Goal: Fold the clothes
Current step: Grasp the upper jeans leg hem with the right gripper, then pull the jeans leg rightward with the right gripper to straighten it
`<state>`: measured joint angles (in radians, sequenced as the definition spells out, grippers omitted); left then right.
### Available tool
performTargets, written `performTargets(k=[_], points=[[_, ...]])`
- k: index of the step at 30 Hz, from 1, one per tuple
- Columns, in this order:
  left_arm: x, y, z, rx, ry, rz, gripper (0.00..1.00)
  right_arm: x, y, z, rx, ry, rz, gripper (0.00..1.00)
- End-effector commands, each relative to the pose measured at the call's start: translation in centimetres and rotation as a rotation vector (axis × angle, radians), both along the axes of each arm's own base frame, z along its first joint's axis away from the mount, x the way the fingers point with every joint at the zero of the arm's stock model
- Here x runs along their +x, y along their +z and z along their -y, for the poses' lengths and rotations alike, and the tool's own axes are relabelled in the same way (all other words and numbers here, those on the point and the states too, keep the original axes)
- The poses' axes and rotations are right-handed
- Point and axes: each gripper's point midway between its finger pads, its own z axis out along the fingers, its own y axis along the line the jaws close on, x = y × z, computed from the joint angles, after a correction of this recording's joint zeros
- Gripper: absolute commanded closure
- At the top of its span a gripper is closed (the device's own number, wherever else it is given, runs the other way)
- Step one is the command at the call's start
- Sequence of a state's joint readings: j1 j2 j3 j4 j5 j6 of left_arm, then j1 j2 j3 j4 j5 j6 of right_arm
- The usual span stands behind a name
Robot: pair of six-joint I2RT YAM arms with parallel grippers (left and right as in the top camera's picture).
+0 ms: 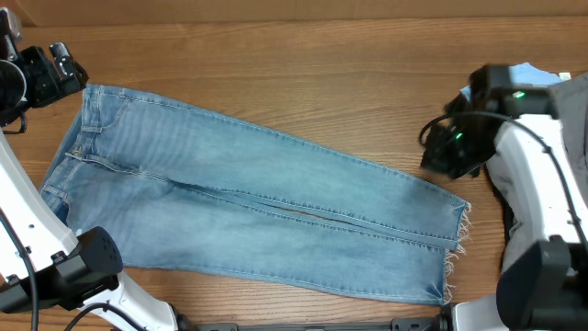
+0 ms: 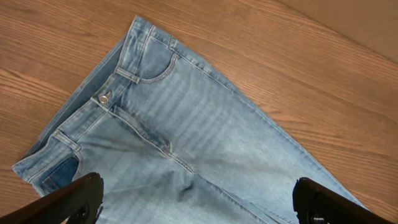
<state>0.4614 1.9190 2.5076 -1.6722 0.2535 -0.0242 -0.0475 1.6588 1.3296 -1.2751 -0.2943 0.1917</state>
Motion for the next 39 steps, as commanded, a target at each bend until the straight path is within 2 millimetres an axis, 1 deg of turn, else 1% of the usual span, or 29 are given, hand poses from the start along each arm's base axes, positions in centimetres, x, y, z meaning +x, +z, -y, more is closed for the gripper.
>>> performTargets(k=[1, 5, 8, 16, 20, 24, 26, 28, 29, 30, 31, 35, 39], points=[[0.1, -0.1, 0.0, -0.004, 0.007, -0.002, 0.0, -1.9, -3.9, -1.0, -0.004, -0.008, -0.054, 0.96], [0.1, -0.1, 0.0, -0.004, 0.007, -0.002, 0.0, -2.2, -6.4, -1.9, -0.008, 0.027, -0.024, 0.96], [0.1, -0.1, 0.0, -0.004, 0.007, -0.002, 0.0, -2.2, -8.1, -1.5, -0.083, 0.02, -0.004, 0.96], [0.1, -0.1, 0.0, -0.004, 0.007, -0.002, 0.0, -1.2, -9.9, -1.6, -0.209, 0.047, 0.05, 0.96], [0.1, -0.1, 0.0, -0.004, 0.007, -0.002, 0.0, -1.0, -12.8, -2.4, -0.222, 0.081, 0.008, 0.96], [0.1, -0.1, 0.0, -0.004, 0.007, -0.002, 0.0, -0.7, -14.9, -2.5, -0.226, 0.084, -0.012, 0.96], [0.1, -0.1, 0.0, -0.004, 0.007, -0.002, 0.0, 0.5, -15.7, -2.2, -0.248, 0.078, 0.025, 0.96], [0.1, -0.1, 0.0, -0.004, 0.007, -0.002, 0.0, 1.7, -16.1, -1.8, -0.277, 0.058, 0.064, 0.96], [0.1, -0.1, 0.0, -0.004, 0.007, -0.002, 0.0, 2.6, -16.3, -1.4, -0.303, 0.038, 0.091, 0.96], [0.1, -0.1, 0.0, -0.004, 0.007, -0.002, 0.0, 3.2, -16.4, -1.4, -0.305, 0.036, 0.108, 0.96], [0.1, -0.1, 0.0, -0.004, 0.007, -0.002, 0.0, 4.3, -16.4, -1.6, -0.304, 0.03, 0.14, 0.96], [0.1, -0.1, 0.0, -0.004, 0.007, -0.002, 0.0, 7.4, -16.6, -2.0, -0.295, 0.019, 0.229, 0.96], [0.1, -0.1, 0.0, -0.004, 0.007, -0.002, 0.0, 10.3, -16.9, -1.7, -0.331, 0.006, 0.31, 0.96]])
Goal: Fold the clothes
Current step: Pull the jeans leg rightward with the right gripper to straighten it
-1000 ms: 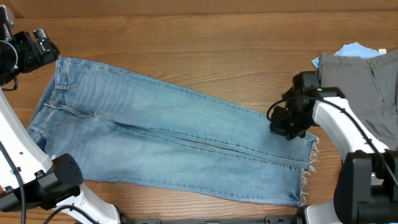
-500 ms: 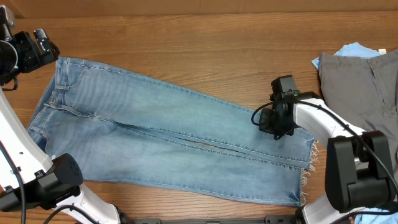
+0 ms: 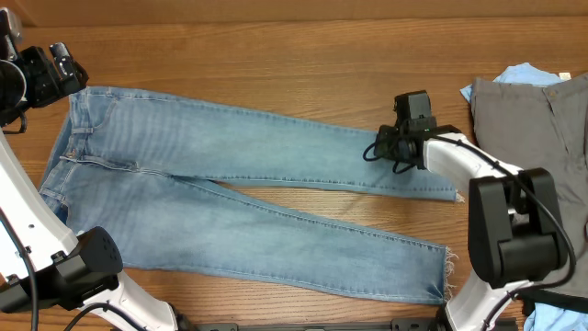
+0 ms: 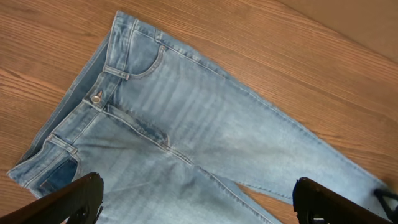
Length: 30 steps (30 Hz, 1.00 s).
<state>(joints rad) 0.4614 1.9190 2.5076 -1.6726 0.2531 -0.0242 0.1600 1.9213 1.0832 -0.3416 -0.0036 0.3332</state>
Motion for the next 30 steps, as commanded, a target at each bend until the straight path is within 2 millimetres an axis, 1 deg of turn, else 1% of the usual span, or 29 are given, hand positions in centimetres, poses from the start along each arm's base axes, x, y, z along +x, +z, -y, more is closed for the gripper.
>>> performTargets(k=[1, 3, 4, 5, 6, 8, 9, 10, 11, 12, 13, 14, 16, 17, 18, 19, 20, 22, 25, 27, 30], points=[[0.1, -0.1, 0.0, -0.004, 0.007, -0.001, 0.0, -0.4, -4.9, 1.6, -0.11, -0.009, -0.063, 0.96], [0.1, -0.1, 0.0, -0.004, 0.006, -0.001, 0.0, 2.1, -3.8, 2.2, -0.153, -0.031, 0.022, 0.96], [0.1, -0.1, 0.0, -0.004, 0.006, -0.001, 0.0, 3.3, -3.0, 2.1, -0.16, -0.019, 0.065, 0.96], [0.1, -0.1, 0.0, -0.004, 0.007, -0.001, 0.0, 4.6, -1.7, 1.9, -0.165, -0.002, 0.101, 0.96], [0.1, -0.1, 0.0, -0.004, 0.007, -0.001, 0.0, 5.4, -0.6, 1.8, -0.171, 0.013, 0.113, 0.96], [0.1, -0.1, 0.0, -0.004, 0.007, -0.001, 0.0, 6.7, 2.4, 1.6, -0.189, 0.045, 0.126, 0.92], [0.1, -0.1, 0.0, -0.004, 0.007, -0.001, 0.0, 7.9, 6.7, 1.4, -0.193, 0.056, 0.148, 0.87], [0.1, -0.1, 0.0, -0.004, 0.006, -0.001, 0.0, 8.0, 9.0, 1.4, -0.192, 0.055, 0.151, 0.85], [0.1, -0.1, 0.0, -0.004, 0.007, -0.001, 0.0, 7.8, 11.0, 1.4, -0.191, 0.056, 0.144, 0.82], [0.1, -0.1, 0.0, -0.004, 0.006, -0.001, 0.0, 7.0, 13.5, 1.5, -0.189, 0.055, 0.12, 0.8], [0.1, -0.1, 0.0, -0.004, 0.007, -0.001, 0.0, 6.1, 15.3, 1.5, -0.177, 0.05, 0.097, 0.79], [0.1, -0.1, 0.0, -0.004, 0.007, -0.001, 0.0, 4.2, 17.4, 1.4, -0.16, 0.053, 0.049, 0.78], [0.1, -0.1, 0.0, -0.004, 0.006, -0.001, 0.0, 1.2, 19.3, 1.3, -0.136, 0.075, -0.033, 0.76], [0.1, -0.1, 0.0, -0.004, 0.007, -0.001, 0.0, -0.6, 19.7, 1.2, -0.121, 0.087, -0.083, 0.76], [0.1, -0.1, 0.0, -0.004, 0.006, -0.001, 0.0, -2.0, 19.7, 1.1, -0.111, 0.094, -0.125, 0.77], [0.1, -0.1, 0.0, -0.004, 0.007, -0.001, 0.0, -3.6, 19.4, 1.3, -0.105, 0.072, -0.188, 0.88], [0.1, -0.1, 0.0, -0.004, 0.007, -0.001, 0.0, -5.6, 18.8, 1.7, -0.099, 0.016, -0.28, 0.96], [0.1, -0.1, 0.0, -0.004, 0.006, -0.001, 0.0, -7.8, 17.7, 2.0, -0.098, -0.038, -0.379, 0.96], [0.1, -0.1, 0.0, -0.004, 0.007, -0.001, 0.0, -9.6, 16.2, 1.6, -0.075, -0.039, -0.465, 0.96], [0.1, -0.1, 0.0, -0.004, 0.007, -0.001, 0.0, -11.9, 15.0, 1.6, -0.066, -0.069, -0.566, 0.96], [0.1, -0.1, 0.0, -0.004, 0.006, -0.001, 0.0, -14.3, 13.7, 2.0, -0.079, -0.126, -0.668, 0.96]])
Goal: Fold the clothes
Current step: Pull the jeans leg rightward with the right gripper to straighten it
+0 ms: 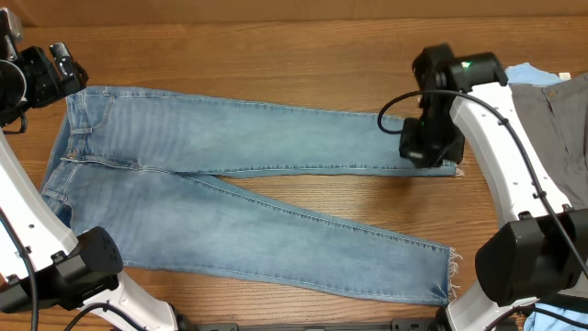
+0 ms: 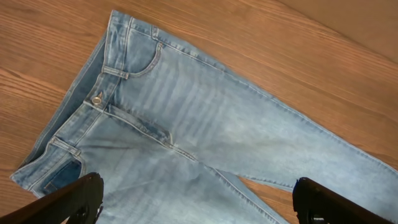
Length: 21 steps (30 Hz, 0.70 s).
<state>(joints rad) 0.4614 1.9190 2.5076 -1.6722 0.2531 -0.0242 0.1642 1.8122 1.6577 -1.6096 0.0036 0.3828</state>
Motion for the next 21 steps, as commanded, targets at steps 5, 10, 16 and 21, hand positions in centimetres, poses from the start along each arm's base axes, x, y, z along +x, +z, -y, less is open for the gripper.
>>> performTargets(k=[5, 10, 16, 21], points=[[0.1, -0.1, 0.0, -0.005, 0.007, -0.002, 0.0, -7.1, -4.1, 0.7, -0.043, -0.159, -0.215, 0.96], [0.1, -0.1, 0.0, -0.004, 0.006, -0.002, 0.0, -10.1, -7.2, 0.3, 0.003, -0.172, -0.244, 0.96], [0.1, -0.1, 0.0, -0.004, 0.006, -0.002, 0.0, -12.1, -12.2, -1.0, 0.091, -0.193, -0.25, 0.96], [0.1, -0.1, 0.0, -0.005, 0.007, -0.002, 0.0, -12.5, -14.8, -1.2, 0.108, -0.229, -0.211, 0.96]])
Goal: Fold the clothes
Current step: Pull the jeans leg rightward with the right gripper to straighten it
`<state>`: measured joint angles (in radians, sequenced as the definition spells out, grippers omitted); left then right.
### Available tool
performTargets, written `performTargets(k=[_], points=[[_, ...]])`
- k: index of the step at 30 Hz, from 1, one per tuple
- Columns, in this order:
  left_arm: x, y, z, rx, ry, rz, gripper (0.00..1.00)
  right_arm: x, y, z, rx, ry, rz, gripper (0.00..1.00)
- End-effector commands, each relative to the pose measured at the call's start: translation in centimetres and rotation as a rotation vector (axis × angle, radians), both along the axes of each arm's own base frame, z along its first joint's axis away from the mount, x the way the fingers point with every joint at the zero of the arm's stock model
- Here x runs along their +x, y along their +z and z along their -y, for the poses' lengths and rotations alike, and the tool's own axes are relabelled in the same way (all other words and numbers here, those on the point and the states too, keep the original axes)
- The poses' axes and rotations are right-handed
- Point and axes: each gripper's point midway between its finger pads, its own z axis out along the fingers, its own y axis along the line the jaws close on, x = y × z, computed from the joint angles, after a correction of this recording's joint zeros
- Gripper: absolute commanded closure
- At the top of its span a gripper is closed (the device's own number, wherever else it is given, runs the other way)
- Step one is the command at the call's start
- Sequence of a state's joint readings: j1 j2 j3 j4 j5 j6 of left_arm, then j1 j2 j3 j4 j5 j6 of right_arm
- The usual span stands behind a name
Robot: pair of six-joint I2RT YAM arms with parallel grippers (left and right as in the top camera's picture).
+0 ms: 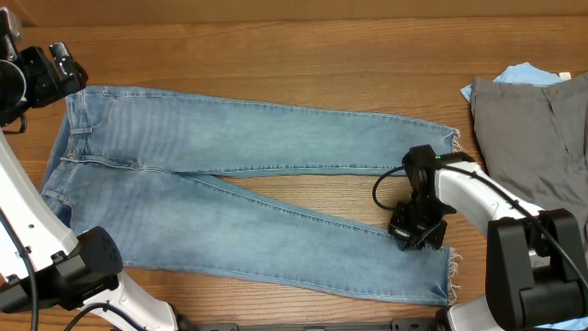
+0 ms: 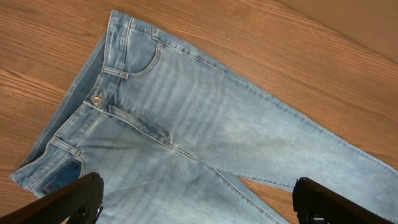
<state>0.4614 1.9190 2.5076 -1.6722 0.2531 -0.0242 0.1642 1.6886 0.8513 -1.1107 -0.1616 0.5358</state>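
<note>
Light blue jeans (image 1: 239, 184) lie flat on the wooden table, waistband at the left and legs splayed in a V. The upper leg's hem (image 1: 448, 140) lies free. My right gripper (image 1: 415, 232) is down on the lower leg, a little short of its frayed hem (image 1: 447, 274); from overhead I cannot tell how its jaws stand. My left gripper (image 1: 57, 66) hangs above the waistband corner at far left. In the left wrist view that gripper (image 2: 196, 186) is wide open over the jeans' waist and button (image 2: 96, 99), holding nothing.
A grey garment (image 1: 537, 138) lies at the right edge with a light blue cloth (image 1: 516, 75) under its far end. Bare wooden table (image 1: 303, 55) runs behind the jeans and shows between the two legs.
My right gripper has left the upper leg's hem and now sits lower, on the lower leg near its hem. The upper leg lies where it was placed. The left arm has not moved.
First both legs lay together, slanting, with my right gripper beside the hems. Then the upper leg was swung away from the lower one with my right gripper on it, then laid straighter. Now that leg lies free and the gripper is at the lower leg.
</note>
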Motion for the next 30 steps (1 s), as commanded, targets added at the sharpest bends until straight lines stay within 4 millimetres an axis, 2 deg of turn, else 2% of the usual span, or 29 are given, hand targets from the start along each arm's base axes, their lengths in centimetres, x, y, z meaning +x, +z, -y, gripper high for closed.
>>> performTargets(k=[1, 7, 9, 12, 17, 23, 27, 30], points=[[0.1, -0.1, 0.0, -0.004, 0.006, -0.002, 0.0, -0.4, -0.6, -0.1, 0.0, -0.046, 0.007, 0.96], [0.1, -0.1, 0.0, -0.005, 0.006, -0.002, 0.0, -1.0, -2.4, -0.2, 0.006, -0.072, 0.029, 0.96], [0.1, -0.1, 0.0, -0.005, 0.006, -0.002, 0.0, 0.1, -2.8, -0.2, 0.003, -0.092, 0.072, 0.96], [0.1, -0.1, 0.0, -0.005, 0.007, -0.002, 0.0, 2.0, -3.1, 0.9, -0.07, -0.106, 0.15, 0.96], [0.1, -0.1, 0.0, -0.004, 0.006, -0.002, 0.0, 4.8, -2.5, 2.5, -0.119, -0.134, 0.23, 0.96], [0.1, -0.1, 0.0, -0.005, 0.007, -0.002, 0.0, 5.5, -3.3, 3.1, -0.138, -0.139, 0.245, 0.96], [0.1, -0.1, 0.0, -0.005, 0.007, -0.002, 0.0, 7.2, -4.2, 3.7, -0.164, -0.113, 0.303, 0.96], [0.1, -0.1, 0.0, -0.004, 0.006, -0.002, 0.0, 9.0, -3.6, 5.5, -0.228, -0.138, 0.354, 0.96]])
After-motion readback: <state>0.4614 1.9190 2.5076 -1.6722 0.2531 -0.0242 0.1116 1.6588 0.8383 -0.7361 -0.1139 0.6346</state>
